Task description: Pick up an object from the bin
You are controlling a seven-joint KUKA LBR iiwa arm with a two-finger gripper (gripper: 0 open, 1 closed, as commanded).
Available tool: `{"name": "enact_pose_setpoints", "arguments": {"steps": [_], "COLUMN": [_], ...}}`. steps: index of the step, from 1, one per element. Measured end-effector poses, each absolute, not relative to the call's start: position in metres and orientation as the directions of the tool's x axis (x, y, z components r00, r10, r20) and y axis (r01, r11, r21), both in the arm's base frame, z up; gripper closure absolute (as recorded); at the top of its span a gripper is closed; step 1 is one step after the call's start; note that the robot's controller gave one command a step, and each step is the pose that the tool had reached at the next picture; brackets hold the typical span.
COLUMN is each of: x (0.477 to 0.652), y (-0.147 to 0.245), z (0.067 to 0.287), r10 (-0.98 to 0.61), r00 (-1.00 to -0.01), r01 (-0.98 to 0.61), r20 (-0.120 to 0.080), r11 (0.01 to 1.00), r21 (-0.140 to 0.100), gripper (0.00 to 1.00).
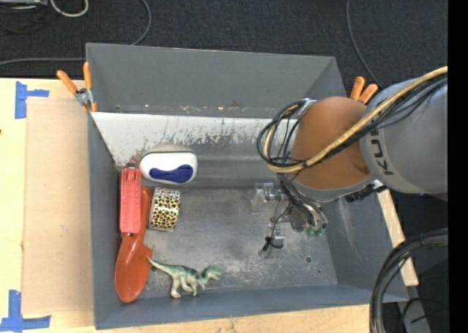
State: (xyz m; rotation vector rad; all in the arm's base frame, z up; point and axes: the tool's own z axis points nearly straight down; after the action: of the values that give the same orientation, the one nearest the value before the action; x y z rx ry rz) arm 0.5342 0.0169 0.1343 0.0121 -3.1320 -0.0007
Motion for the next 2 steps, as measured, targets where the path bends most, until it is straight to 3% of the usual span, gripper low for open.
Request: {"name": "enact_pose_setpoints", "arguments": {"steps": [1,2], "x": [0.536,0.602], "y": [0.017,0.13], "z": [0.138,0.067], "r10": [-0.007,-0.108], "r00": [-1.0,-0.994], "r01": [-0.007,-0.108], "r20": [0.003,0.008], "r11": [1.0,0.994], "r21": [0.0,0.003], "gripper": [0.0,0.0]}}
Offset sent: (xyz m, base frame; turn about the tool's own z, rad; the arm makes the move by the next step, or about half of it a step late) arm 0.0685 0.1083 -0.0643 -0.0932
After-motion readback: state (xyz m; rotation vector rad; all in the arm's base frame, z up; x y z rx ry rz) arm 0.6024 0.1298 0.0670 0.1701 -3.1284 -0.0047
